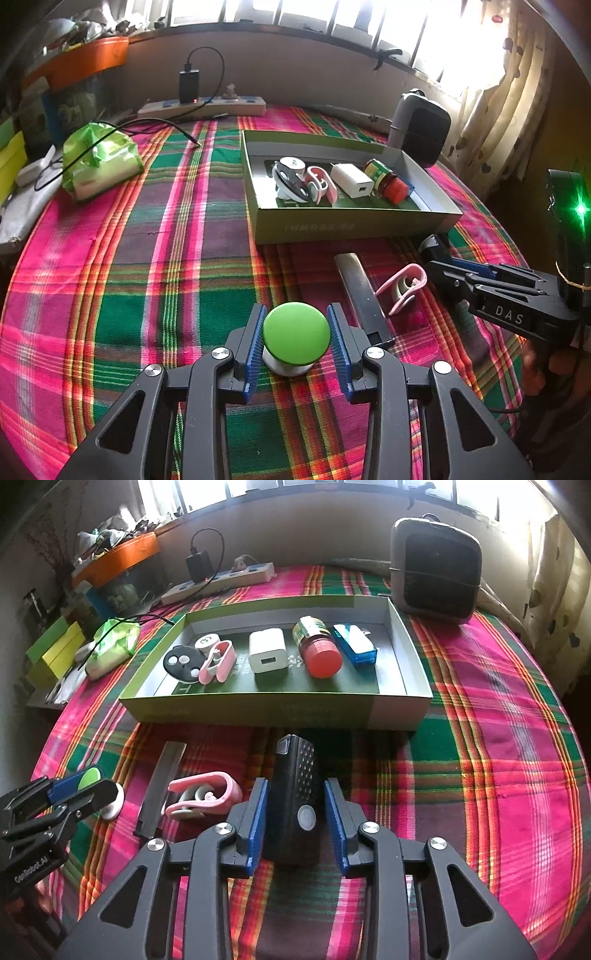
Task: Organize rigid objects
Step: 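Grasp the black rectangular device with the right gripper while the left gripper holds the green holder, then carry the green holder with the left gripper while the right gripper carries the black device to the box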
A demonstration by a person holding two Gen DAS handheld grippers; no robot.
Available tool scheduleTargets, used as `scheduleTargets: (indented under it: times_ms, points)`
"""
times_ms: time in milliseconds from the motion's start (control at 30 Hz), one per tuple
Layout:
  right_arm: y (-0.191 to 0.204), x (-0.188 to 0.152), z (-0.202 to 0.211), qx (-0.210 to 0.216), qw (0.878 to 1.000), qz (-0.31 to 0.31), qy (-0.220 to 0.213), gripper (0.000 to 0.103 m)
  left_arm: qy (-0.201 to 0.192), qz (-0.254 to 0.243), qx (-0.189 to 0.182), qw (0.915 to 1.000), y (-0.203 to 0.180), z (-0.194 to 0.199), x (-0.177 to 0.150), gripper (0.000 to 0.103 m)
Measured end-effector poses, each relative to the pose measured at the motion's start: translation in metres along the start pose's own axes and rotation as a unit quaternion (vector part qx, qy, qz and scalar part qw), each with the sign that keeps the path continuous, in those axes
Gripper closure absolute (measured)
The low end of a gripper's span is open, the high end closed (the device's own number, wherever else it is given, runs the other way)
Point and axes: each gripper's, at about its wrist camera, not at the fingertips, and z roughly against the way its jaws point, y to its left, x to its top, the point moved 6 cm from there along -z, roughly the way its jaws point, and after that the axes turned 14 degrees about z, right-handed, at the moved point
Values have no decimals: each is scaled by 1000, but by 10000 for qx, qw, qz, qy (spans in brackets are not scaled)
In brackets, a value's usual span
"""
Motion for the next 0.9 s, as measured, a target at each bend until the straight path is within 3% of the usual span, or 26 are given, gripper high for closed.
scheduleTargets:
  times_ms: [900]
  points:
    - [-3, -1, 14, 106, 9996, -84, -247, 72, -143, -49, -2, 9999, -5, 10, 6, 71]
